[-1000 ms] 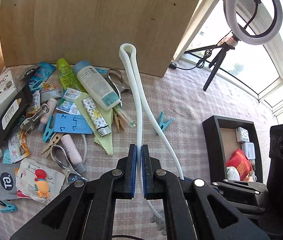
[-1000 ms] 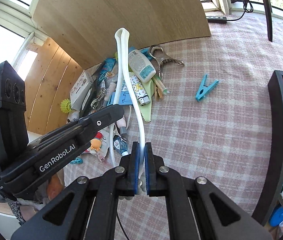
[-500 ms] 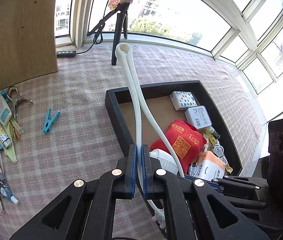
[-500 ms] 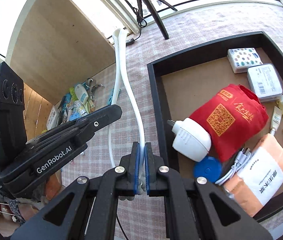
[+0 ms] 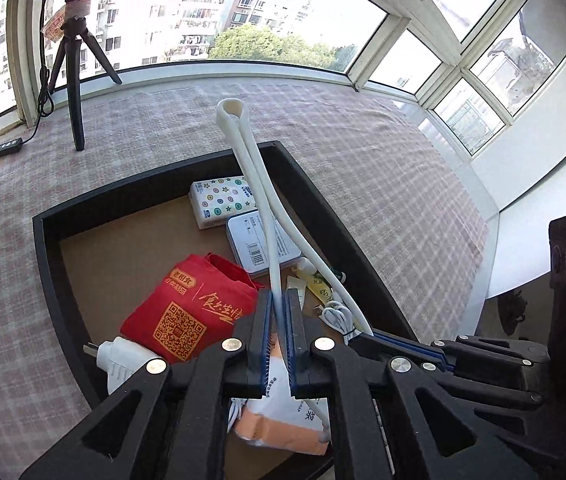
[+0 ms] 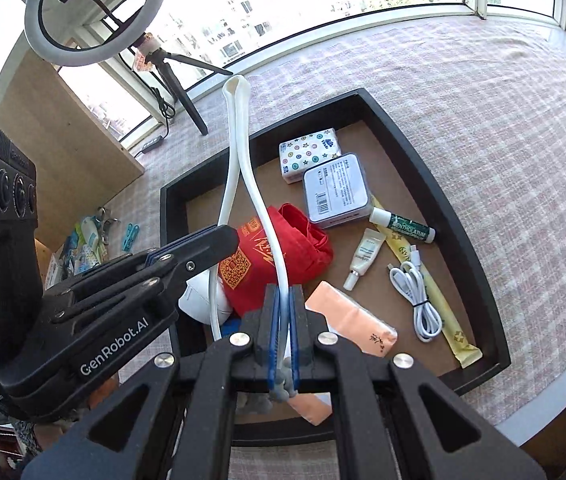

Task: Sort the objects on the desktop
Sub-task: 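Lift the white earphone cable with both tools and drop it in the tray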

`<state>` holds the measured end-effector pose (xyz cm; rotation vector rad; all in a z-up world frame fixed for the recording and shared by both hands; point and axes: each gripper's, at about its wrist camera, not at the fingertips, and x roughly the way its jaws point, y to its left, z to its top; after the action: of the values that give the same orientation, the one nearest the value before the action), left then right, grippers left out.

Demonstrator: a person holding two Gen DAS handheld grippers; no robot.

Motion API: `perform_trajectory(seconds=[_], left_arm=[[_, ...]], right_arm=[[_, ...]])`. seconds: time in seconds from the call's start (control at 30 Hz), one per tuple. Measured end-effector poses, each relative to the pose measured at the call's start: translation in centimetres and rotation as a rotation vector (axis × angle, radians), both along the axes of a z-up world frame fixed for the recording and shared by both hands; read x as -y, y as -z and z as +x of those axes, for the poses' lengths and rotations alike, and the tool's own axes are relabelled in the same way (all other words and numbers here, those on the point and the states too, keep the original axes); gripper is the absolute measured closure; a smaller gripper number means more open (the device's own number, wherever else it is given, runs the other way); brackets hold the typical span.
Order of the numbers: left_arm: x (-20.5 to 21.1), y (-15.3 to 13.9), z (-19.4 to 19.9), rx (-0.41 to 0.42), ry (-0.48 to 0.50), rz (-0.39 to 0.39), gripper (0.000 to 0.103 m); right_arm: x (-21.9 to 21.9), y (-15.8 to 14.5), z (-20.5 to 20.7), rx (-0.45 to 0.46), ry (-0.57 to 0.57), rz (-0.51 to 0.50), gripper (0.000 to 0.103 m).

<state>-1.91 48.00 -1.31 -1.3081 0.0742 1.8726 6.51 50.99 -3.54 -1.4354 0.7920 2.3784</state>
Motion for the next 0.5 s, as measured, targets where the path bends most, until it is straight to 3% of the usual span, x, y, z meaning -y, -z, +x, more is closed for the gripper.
perform_trajectory(seconds=[0.03, 0.1, 0.17, 0.5], left_arm=[[-0.3, 0.0, 0.1, -0.001, -0.001, -0.008, 0.078], [-0.4, -0.1, 0.4, -0.016, -0.008, -0.012, 0.067], [0.0, -0.2, 0.4, -0.033, -0.017, -0.025, 0.067], [6.1, -0.1, -1.1, -0.072, -0.116, -0.084, 0.067]], right_arm=[[-0.4, -0.3, 0.3, 0.0, 0.012, 0.037, 0.097], [-1.1, -0.7, 0.7, 0.012, 0.041, 0.111, 0.083], [-1.5, -0.8, 0.9, 0.0, 0.057, 0.137, 0.073], [1.4, -0.4, -0.8, -0.038, -0.014, 0.106, 0.073]])
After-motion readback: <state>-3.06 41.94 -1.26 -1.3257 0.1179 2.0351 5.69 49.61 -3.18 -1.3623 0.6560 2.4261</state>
